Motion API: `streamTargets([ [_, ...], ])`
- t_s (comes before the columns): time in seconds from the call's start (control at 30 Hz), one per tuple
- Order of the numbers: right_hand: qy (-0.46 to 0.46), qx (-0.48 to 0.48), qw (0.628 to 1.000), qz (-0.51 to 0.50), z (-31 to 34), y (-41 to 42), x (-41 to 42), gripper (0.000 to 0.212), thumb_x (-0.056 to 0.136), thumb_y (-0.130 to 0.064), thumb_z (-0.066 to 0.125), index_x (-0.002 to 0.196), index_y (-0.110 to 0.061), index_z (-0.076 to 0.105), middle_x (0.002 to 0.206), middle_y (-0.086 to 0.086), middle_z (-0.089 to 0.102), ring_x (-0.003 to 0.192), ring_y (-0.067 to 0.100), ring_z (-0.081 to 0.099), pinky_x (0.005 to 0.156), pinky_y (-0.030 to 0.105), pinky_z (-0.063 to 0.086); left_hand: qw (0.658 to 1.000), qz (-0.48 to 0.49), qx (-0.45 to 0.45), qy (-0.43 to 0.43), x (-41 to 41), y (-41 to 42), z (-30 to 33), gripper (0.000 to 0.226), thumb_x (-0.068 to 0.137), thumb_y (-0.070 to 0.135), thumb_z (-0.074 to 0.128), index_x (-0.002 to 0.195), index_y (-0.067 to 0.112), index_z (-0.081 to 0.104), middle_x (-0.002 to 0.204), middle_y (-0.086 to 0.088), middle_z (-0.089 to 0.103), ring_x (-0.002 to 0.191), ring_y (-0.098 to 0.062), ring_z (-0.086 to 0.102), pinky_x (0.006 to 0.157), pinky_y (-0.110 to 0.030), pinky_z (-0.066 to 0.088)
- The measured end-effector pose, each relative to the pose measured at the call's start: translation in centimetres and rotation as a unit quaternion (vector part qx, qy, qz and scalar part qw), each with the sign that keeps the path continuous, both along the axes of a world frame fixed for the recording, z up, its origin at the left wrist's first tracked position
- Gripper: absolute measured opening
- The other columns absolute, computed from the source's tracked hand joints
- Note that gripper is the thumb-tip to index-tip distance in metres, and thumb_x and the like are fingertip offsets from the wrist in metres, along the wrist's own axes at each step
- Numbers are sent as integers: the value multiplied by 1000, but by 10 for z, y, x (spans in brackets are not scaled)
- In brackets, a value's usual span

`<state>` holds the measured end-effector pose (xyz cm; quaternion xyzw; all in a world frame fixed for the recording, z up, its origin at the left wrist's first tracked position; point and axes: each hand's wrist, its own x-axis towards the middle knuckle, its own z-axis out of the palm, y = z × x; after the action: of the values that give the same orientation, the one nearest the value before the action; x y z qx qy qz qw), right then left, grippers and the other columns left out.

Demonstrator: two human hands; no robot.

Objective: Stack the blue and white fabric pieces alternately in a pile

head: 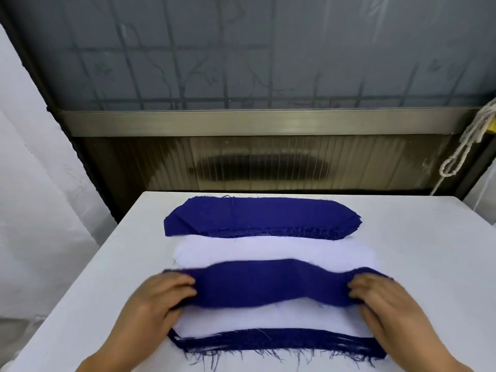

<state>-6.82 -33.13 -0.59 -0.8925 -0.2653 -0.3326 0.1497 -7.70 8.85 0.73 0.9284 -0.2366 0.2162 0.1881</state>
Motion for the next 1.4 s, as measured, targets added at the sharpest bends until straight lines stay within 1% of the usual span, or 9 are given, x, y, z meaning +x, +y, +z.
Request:
streamTargets([
  [0.3,54,40,998,-2,-25,-3,-14,62,104,-37,25,76,-11,74,95,-4,71,100,7,55,93,13,36,995,18,7,102,-14,-2,-33,43,61,1,81,101,16,77,120,7,66,112,-6,54,106,-5,24],
  [0.37,56,47,997,-2,-28,-4,-15,60,103,-38,27,75,-12,74,95,-5,71,99,5,56,91,15,38,996,-1,5,93,-17,-2,-29,24,92,24,57,106,18,75,123,9,64,115,-6,54,106,-5,24],
  [0.43,58,49,997,-4,-29,-5,-16,59,103,-40,29,75,-12,74,95,-6,70,97,4,56,89,15,40,995,-15,2,102,-18,-3,-31,54,103,42,27,109,17,74,126,9,63,119,-3,52,107,-7,26],
  [0.6,51,58,997,-15,-29,-7,-16,59,102,-41,30,73,-13,73,93,-6,71,95,4,57,88,14,40,991,-11,-8,132,-15,-1,-31,40,85,32,46,113,22,72,129,12,61,124,1,48,108,-9,26],
  [0.77,51,62,997,-13,-25,-8,-15,56,96,-50,37,65,-18,70,86,-10,69,84,2,57,76,19,44,989,-7,-19,147,-14,4,-31,53,85,72,46,115,35,69,132,31,51,126,10,40,106,-5,23],
  [0.97,96,52,994,3,-6,14,-4,35,94,-44,49,74,-21,66,82,-16,60,72,6,56,68,19,44,996,1,1,89,9,-30,-17,35,87,59,48,89,33,72,101,30,60,99,11,51,82,-10,41],
  [1.17,236,-20,971,-40,-10,58,16,14,94,-38,53,104,-31,60,96,-18,55,76,2,53,66,17,46,993,-20,38,108,30,-81,-22,32,92,53,42,98,32,65,93,22,55,89,2,47,76,-16,42],
  [1.3,275,-31,950,-142,-16,37,21,12,97,-43,44,98,-36,54,92,-18,54,75,4,55,61,21,45,993,35,41,108,33,-65,-30,13,91,39,61,81,32,57,79,22,46,76,-1,43,65,-15,37],
  [1.4,263,-44,942,-205,-15,15,21,14,98,-40,42,92,-33,52,85,-15,57,70,6,55,58,23,45,991,80,37,100,32,-45,-31,22,84,29,72,73,30,53,70,21,45,68,-2,43,56,-13,33],
])
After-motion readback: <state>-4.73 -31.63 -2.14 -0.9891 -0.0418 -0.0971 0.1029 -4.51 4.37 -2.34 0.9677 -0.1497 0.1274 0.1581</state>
